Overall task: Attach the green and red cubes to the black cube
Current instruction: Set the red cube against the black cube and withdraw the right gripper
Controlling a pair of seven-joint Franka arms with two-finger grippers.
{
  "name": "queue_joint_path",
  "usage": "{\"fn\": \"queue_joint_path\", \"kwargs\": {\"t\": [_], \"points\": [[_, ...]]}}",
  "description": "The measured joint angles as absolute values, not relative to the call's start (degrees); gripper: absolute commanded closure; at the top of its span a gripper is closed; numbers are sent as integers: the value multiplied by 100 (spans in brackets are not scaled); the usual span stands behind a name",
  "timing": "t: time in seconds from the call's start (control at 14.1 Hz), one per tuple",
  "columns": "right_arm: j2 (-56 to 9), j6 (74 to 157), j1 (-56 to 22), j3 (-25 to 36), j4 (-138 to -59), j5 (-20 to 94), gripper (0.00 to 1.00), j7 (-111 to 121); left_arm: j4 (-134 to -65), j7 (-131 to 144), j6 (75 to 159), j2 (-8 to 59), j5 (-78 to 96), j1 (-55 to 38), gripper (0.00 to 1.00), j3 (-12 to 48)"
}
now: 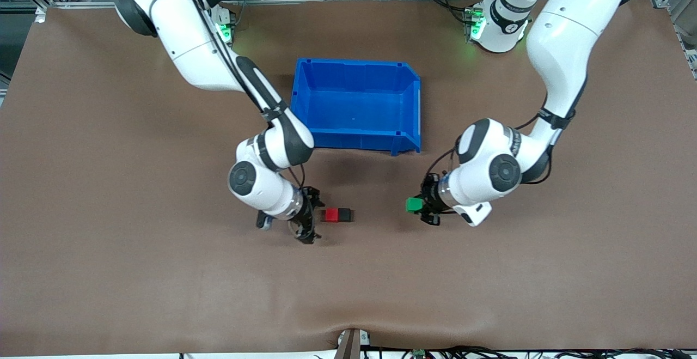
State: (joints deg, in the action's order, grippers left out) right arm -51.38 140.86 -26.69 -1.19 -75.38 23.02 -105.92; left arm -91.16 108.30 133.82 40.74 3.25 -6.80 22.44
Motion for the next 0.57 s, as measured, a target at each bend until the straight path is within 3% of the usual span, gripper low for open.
{"fn": "queue_joint_path", "kwargs": {"t": [0.14, 0.57], "points": [[-4842, 13712, -2298, -115, -7477, 2275, 0, -9747, -9019, 10957, 13485, 4177, 326, -750, 100, 2232], [-3880, 10999, -1001, -91, -7211, 1926, 0, -7284, -7995, 11385, 13538, 4790, 327, -1539, 100, 1856]]}}
